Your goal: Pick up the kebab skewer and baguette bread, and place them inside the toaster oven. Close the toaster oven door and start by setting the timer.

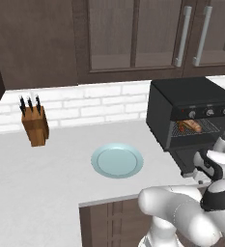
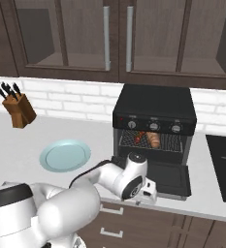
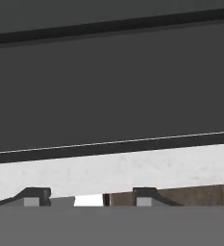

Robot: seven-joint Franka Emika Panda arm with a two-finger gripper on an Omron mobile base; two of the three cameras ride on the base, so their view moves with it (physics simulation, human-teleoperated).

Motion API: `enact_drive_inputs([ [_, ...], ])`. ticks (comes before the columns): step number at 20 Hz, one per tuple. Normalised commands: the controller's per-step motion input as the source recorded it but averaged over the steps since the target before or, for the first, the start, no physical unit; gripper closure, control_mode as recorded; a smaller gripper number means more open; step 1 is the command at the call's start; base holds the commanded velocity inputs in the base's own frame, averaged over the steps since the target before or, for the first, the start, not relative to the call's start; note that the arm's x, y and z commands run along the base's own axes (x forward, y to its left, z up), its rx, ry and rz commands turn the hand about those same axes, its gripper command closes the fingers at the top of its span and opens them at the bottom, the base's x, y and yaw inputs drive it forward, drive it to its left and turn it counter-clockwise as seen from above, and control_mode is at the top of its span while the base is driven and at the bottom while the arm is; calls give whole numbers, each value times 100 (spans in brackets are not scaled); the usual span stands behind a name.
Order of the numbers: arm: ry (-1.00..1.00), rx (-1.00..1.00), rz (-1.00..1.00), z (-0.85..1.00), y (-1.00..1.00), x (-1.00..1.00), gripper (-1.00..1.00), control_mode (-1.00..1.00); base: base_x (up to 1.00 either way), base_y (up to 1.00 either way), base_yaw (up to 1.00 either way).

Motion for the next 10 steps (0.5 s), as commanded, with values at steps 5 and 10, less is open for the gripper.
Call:
enact_drive_inputs([
  [5,-9,-5,-1,-12,21,35,-100,-100,0,0,0],
  [10,-19,-9,-4,-6,37,43,-100,-100,0,0,0],
])
